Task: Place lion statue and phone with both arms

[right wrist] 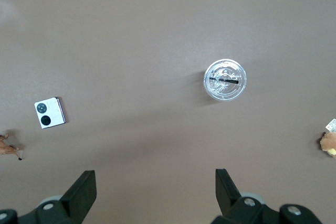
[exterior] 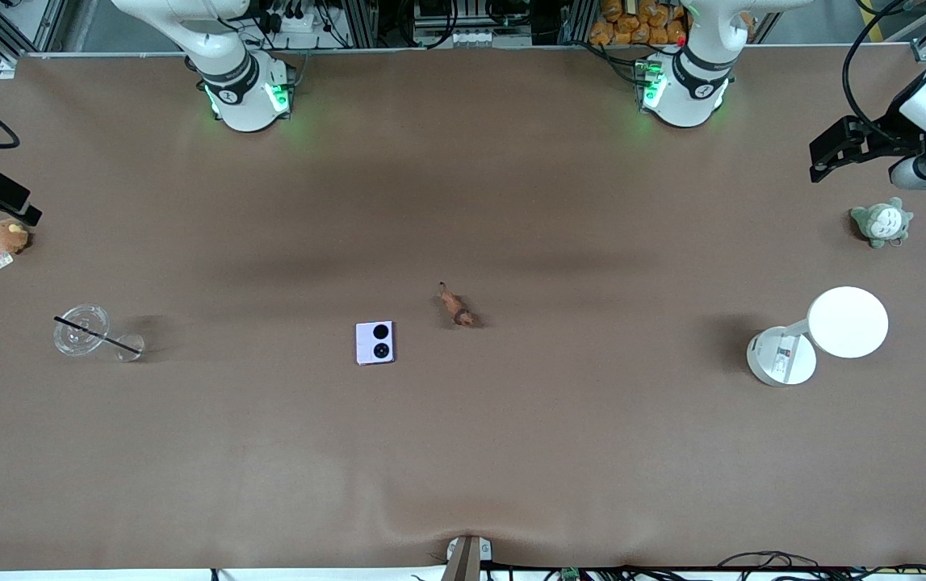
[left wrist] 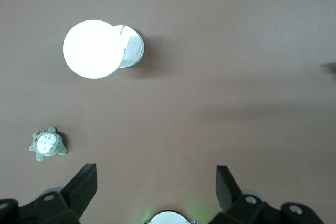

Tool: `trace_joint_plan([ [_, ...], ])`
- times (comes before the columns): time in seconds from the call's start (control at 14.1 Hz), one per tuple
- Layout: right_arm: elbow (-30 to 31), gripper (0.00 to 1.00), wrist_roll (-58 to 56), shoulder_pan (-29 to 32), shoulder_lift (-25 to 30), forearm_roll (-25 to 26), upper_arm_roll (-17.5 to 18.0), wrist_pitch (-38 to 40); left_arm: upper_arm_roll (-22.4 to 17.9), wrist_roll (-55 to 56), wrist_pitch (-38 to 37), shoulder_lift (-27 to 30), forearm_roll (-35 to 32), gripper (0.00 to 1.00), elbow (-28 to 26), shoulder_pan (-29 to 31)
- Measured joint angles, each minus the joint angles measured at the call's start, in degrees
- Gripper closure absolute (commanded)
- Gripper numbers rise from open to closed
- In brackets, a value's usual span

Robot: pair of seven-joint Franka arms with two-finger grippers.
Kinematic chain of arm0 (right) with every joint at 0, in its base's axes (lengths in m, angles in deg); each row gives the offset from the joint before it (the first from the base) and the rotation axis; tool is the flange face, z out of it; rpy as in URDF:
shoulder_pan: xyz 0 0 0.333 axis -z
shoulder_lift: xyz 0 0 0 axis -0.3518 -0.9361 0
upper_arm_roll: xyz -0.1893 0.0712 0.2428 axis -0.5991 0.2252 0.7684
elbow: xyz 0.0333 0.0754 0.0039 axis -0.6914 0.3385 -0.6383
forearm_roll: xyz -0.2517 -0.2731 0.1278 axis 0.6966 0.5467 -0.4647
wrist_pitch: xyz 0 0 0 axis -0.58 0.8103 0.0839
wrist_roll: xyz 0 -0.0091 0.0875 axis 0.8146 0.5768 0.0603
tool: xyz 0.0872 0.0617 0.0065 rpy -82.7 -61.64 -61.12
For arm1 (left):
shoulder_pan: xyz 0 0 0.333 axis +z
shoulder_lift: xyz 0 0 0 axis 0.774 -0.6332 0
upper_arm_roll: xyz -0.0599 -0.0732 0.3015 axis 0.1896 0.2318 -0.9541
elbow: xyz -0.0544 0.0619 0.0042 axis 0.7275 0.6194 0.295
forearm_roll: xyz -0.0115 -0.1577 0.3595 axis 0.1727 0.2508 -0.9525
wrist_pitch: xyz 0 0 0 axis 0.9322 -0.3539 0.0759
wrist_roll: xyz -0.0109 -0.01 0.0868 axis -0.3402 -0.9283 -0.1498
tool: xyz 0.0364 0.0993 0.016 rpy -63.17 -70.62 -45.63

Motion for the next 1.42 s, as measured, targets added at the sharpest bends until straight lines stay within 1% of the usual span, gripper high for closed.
trace_joint_plan([
  [0.64, 0.0, 0.00, 0.0, 0.0, 0.0, 0.0, 0.0, 0.0, 0.0, 0.0, 0.0, 0.0, 0.0, 0.00, 0.9, 0.0],
  [1.42, 0.0, 0.00, 0.0, 0.0, 0.0, 0.0, 0.0, 0.0, 0.1, 0.1, 0.0, -1.4, 0.1, 0.00, 1.2, -0.1],
])
